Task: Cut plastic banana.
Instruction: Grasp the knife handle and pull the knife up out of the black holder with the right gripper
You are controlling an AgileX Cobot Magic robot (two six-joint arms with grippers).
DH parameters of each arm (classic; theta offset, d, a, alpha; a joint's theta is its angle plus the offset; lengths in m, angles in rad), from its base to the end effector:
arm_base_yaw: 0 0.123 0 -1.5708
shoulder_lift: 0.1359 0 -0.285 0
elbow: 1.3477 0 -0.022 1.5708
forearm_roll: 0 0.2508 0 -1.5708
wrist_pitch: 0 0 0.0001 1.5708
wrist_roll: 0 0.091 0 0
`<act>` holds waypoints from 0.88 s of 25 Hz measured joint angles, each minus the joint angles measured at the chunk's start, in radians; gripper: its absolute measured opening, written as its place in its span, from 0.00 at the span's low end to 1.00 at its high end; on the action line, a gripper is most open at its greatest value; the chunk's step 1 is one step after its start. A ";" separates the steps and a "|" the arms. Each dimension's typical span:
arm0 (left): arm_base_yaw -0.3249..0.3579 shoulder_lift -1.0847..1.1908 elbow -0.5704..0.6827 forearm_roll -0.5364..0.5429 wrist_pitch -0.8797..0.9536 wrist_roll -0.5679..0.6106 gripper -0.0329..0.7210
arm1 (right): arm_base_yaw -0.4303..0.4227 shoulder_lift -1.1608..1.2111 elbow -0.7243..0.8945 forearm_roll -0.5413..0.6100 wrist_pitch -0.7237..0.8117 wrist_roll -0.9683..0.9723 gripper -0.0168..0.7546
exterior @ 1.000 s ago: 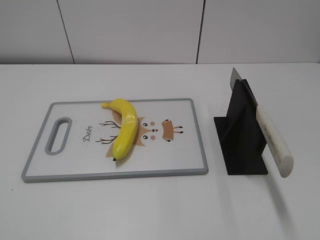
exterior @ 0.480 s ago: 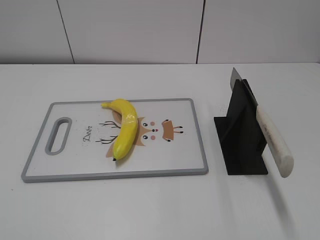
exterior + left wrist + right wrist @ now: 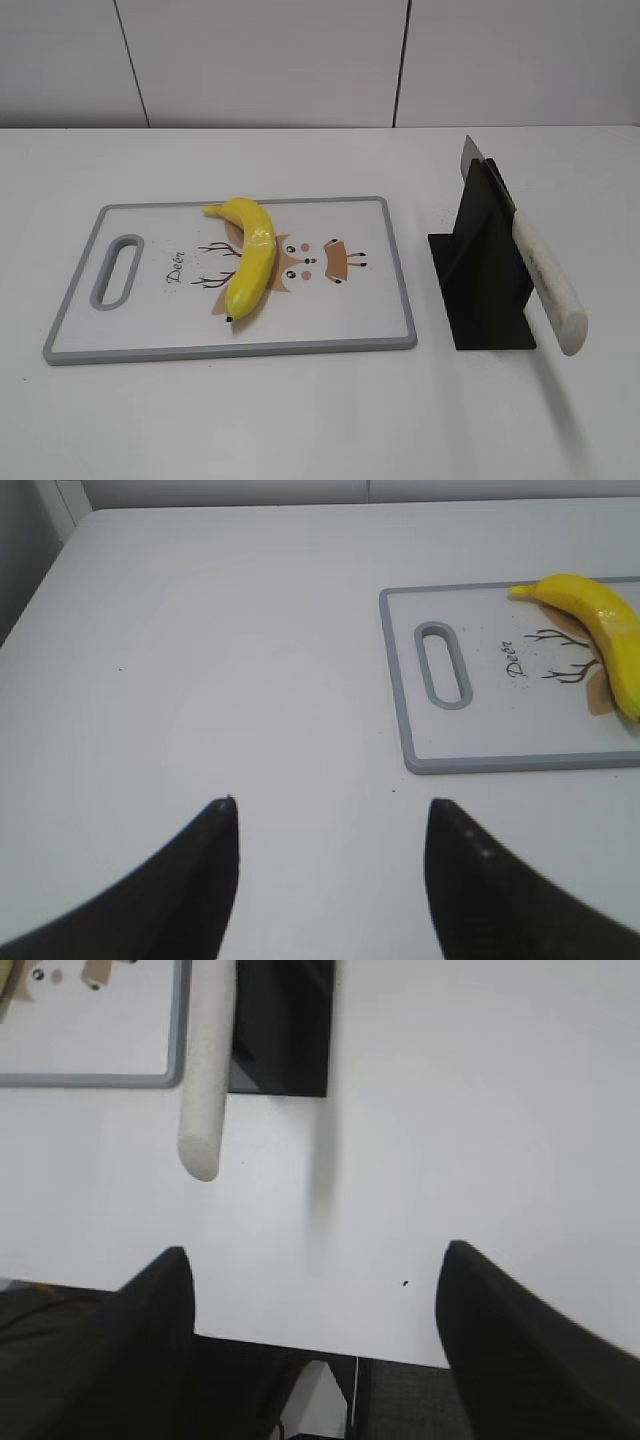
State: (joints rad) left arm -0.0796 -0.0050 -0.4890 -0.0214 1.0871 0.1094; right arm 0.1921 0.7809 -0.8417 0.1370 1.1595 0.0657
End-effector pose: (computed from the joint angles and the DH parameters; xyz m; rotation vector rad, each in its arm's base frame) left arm -0.0056 -0.0013 0.2721 0.1972 2.0671 -0.0075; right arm 0.1151 0.0340 0.3315 -0.1394 2.5879 0.2775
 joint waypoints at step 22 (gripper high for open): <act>0.000 0.000 0.000 0.000 0.000 0.000 0.78 | 0.274 0.716 -0.261 -0.082 -0.025 0.153 0.76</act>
State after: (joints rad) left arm -0.0796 -0.0050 -0.4890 -0.0214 1.0871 0.1094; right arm 0.4658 1.4972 -1.1024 0.0546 1.1346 0.2189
